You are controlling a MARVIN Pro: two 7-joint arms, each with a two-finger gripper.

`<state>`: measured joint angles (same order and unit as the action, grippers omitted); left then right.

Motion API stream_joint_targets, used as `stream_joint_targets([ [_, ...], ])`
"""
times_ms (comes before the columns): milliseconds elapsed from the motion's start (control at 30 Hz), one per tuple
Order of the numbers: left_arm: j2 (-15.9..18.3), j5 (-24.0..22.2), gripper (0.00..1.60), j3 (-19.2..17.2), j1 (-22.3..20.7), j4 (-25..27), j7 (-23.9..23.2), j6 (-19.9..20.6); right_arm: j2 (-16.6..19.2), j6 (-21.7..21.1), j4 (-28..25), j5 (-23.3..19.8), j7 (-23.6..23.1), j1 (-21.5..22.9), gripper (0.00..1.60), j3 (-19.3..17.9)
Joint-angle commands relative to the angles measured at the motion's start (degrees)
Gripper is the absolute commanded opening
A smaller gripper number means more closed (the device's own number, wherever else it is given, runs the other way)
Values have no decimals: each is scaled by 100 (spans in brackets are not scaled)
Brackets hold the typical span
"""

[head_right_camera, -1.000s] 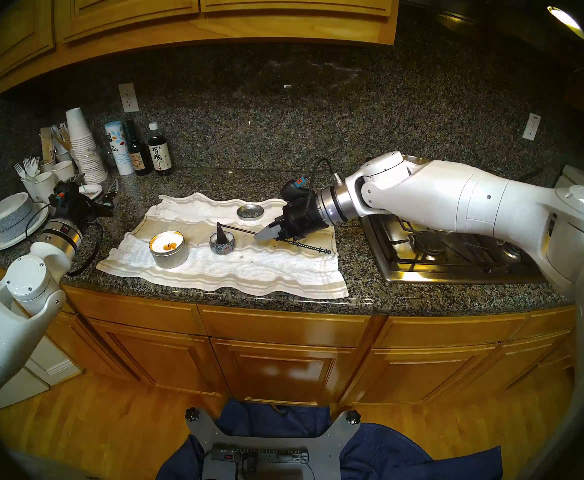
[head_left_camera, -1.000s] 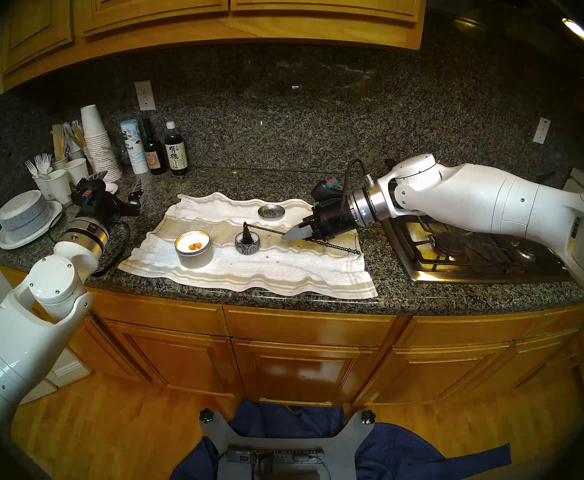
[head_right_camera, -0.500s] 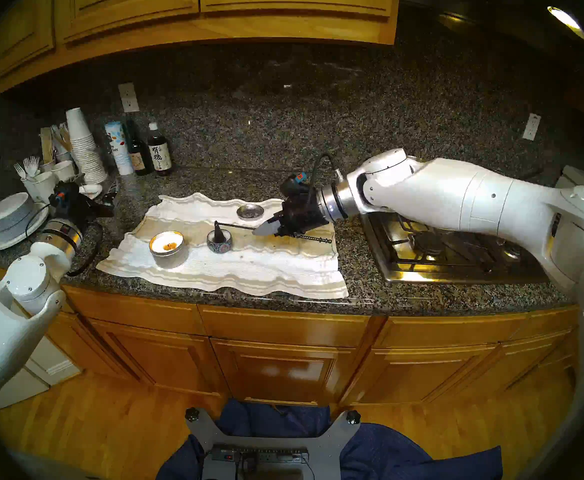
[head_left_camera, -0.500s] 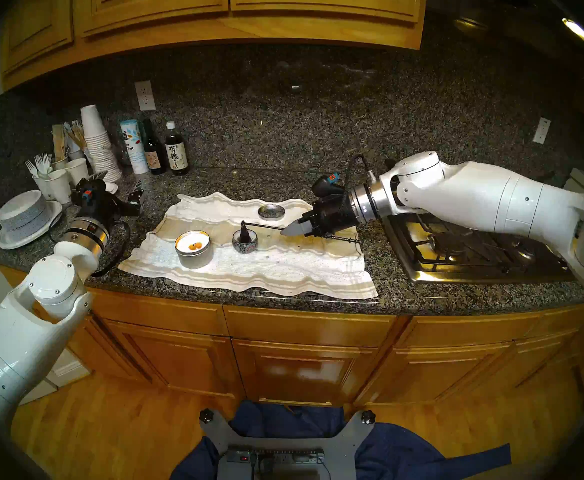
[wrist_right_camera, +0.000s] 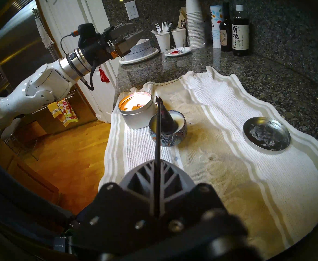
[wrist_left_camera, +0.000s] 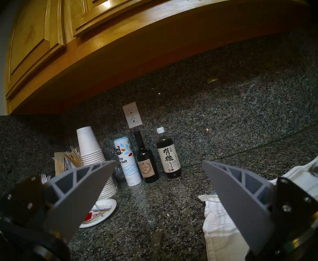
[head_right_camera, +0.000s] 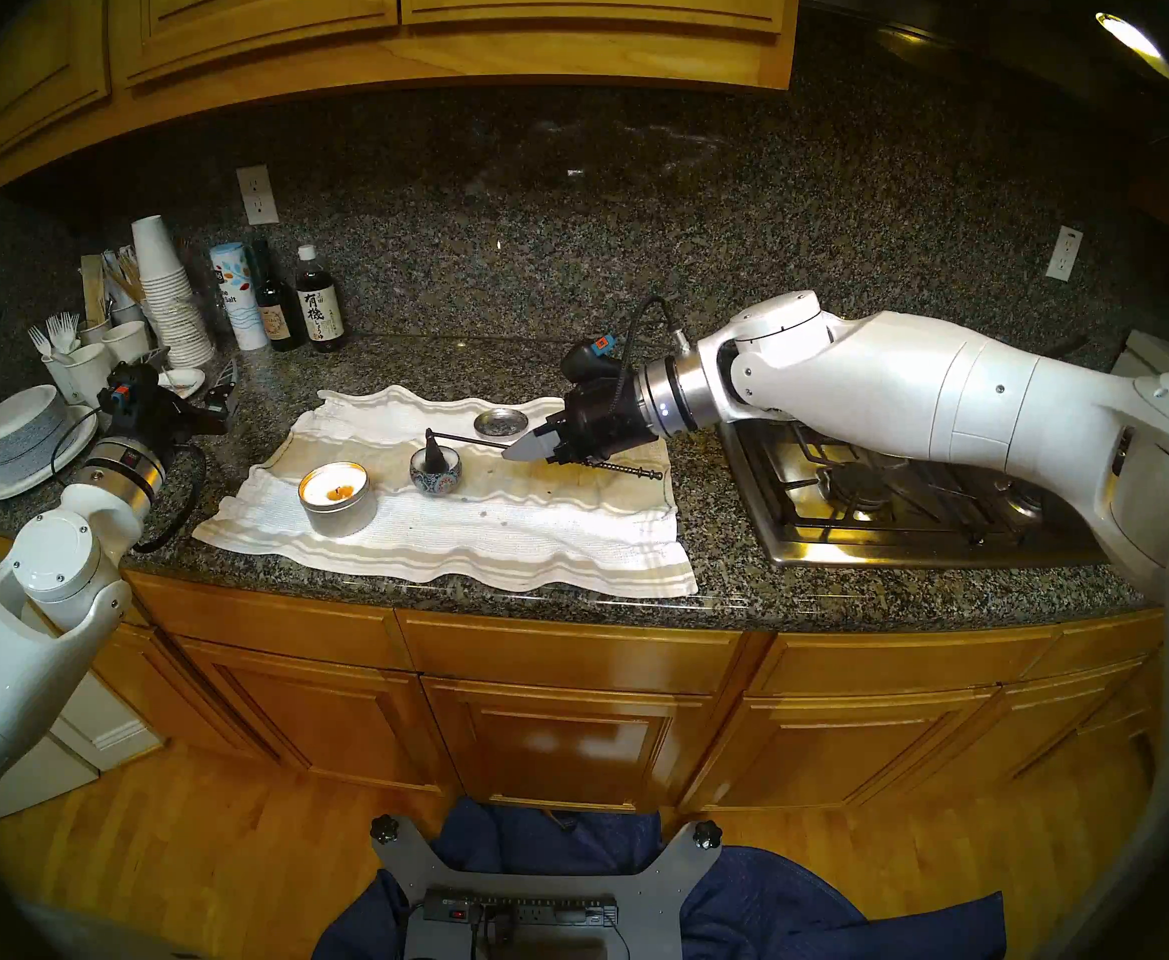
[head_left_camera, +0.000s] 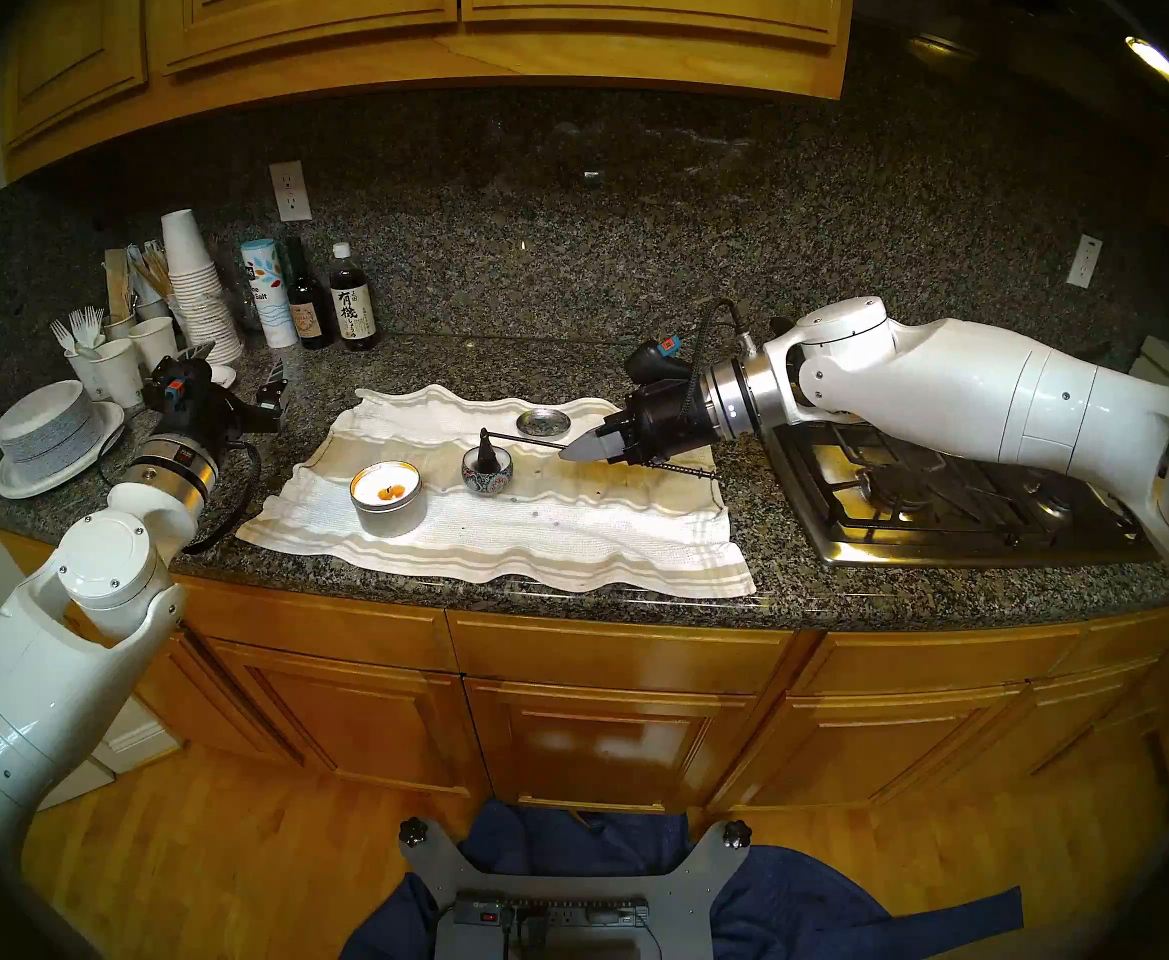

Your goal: Put out candle flame

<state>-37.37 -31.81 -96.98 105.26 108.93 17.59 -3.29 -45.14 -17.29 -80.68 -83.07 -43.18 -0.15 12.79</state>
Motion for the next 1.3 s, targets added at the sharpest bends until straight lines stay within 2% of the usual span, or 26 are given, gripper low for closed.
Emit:
stream_joint_targets([
  [0, 65, -53, 160, -158, -111, 125, -72, -107, -10, 95, 92, -98, -20, 139, 0, -190],
  [233, 48, -716, 160, -536, 114, 436, -423, -78, -46, 108, 151, -113, -29, 104, 0, -165],
  [467, 78, -1062, 160, -773, 345, 600, -737, -13, -96, 125, 207, -113, -68, 78, 0, -150],
  [567, 147, -1252, 160, -847, 468, 639, -1068, -24, -133, 141, 248, -115, -81, 62, 0, -146],
  [633, 194, -1295, 160, -815, 559, 765, -1257, -24, -167, 155, 291, -114, -95, 44, 0, -138],
  [933, 195, -1416, 160, -764, 748, 1134, -1586, -19, -196, 187, 332, -108, -128, 29, 0, -125],
  [1267, 153, -1586, 160, -1002, 1133, 1570, -1733, 116, -155, 221, 301, -99, -138, 19, 0, -97],
])
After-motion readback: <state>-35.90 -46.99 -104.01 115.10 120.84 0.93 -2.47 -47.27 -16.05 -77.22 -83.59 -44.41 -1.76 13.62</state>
